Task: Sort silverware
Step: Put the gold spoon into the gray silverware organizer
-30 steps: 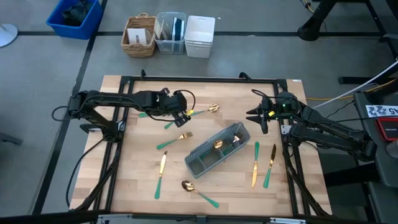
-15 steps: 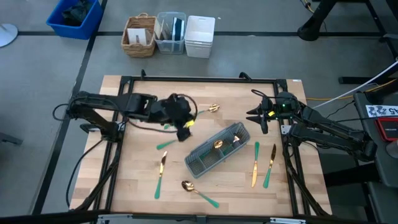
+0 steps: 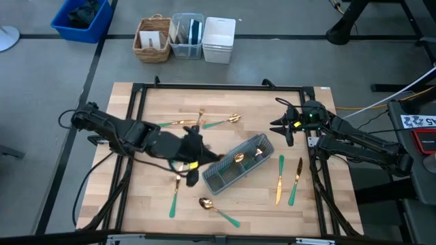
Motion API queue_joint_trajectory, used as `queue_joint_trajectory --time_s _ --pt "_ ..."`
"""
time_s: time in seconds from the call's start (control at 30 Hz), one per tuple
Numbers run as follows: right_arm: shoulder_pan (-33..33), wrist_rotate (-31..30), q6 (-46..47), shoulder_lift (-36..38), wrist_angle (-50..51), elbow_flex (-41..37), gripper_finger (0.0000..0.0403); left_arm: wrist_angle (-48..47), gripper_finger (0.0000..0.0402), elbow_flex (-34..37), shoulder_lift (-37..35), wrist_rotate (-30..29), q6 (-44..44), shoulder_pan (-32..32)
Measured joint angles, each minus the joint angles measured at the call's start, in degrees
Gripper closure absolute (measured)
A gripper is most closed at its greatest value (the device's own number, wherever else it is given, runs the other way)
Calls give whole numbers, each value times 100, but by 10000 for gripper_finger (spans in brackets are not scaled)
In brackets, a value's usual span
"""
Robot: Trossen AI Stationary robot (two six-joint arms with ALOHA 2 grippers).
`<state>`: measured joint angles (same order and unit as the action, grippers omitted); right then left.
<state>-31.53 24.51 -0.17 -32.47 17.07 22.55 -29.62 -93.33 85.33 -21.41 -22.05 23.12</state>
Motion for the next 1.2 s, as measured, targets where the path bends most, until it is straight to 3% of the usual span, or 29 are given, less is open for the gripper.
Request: queue_joint_trajectory --time_s 0.43,1.2 --pt "0 -6 137 -2 161 0 267 519 401 8 1059 -140 -332 283" --pt "1 0 289 4 369 0 267 -292 401 12 1978 -180 -1374 -153"
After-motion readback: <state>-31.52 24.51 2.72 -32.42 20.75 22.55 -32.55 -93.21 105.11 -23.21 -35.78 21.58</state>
